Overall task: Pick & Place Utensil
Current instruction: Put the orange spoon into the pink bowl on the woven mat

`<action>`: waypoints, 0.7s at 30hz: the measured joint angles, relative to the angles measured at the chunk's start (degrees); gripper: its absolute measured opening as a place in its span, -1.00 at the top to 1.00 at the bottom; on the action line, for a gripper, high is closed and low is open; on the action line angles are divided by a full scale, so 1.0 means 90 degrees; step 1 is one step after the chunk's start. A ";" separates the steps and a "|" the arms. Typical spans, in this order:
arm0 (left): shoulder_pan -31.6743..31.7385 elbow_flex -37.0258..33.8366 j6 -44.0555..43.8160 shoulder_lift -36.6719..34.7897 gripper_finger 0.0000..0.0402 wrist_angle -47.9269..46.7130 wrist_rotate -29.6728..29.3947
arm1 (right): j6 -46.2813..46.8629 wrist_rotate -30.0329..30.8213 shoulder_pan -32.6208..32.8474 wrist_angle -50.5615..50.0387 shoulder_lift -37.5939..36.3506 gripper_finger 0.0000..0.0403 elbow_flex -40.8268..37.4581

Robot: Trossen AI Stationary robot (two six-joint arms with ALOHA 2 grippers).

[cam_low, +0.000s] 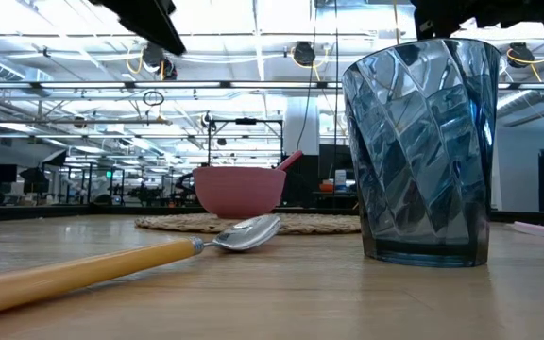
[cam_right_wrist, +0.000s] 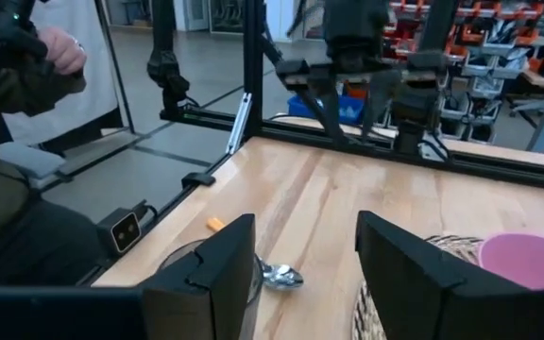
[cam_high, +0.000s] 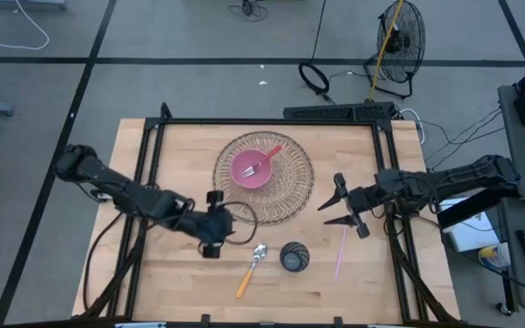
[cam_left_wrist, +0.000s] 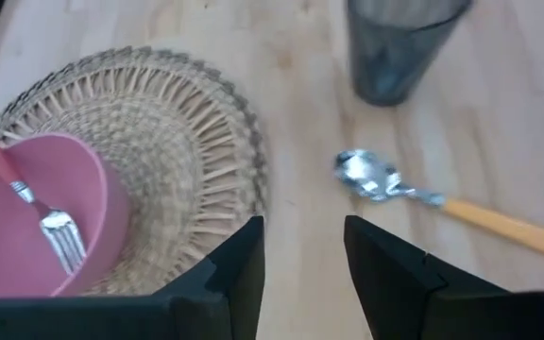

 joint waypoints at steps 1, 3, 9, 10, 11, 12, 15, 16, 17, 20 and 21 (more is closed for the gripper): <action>-0.0126 0.0000 -0.0098 -0.0010 0.27 0.0022 -0.0088 | 0.0015 0.0002 0.0028 0.0024 0.0031 0.13 0.0000; -0.0397 0.0000 -0.0279 -0.0002 0.29 -0.0011 -0.0343 | 0.0016 0.0009 0.0091 0.0111 0.0106 0.13 0.0000; -0.1162 -0.0002 -0.0844 -0.0001 0.34 0.0013 -0.1056 | 0.0028 0.0017 0.0272 0.0358 0.0413 0.13 0.0000; -0.1274 -0.0002 -0.0955 -0.0001 0.34 0.0012 -0.1174 | 0.0091 0.0019 0.0309 0.0409 0.0483 0.13 0.0000; -0.1375 -0.0002 -0.1040 -0.0001 0.34 0.0019 -0.1268 | 0.0184 0.0025 0.0348 0.0439 0.0561 0.13 0.0000; -0.1480 -0.0002 -0.1116 -0.0001 0.34 0.0018 -0.1361 | 0.0288 0.0031 0.0393 0.0483 0.0645 0.13 0.0000; -0.1717 -0.0002 -0.1275 -0.0001 0.35 -0.0012 -0.1661 | 0.0512 0.0254 0.0602 0.0621 0.0929 0.13 0.0000; -0.1778 -0.0002 -0.1298 -0.0001 0.35 -0.0012 -0.1792 | 0.0521 0.0395 0.0689 0.0649 0.1022 0.13 0.0000; -0.1826 -0.0002 -0.1330 -0.0001 0.35 -0.0004 -0.1903 | 0.0519 0.0545 0.0765 0.0683 0.1111 0.13 0.0000; -0.1929 -0.0002 -0.1453 -0.0001 0.35 -0.0018 -0.2184 | 0.0553 0.1018 0.0960 0.0737 0.1320 0.13 0.0000; -0.1959 -0.0005 -0.1479 -0.0001 0.35 -0.0020 -0.2233 | 0.0602 0.1175 0.1016 0.0739 0.1374 0.13 0.0000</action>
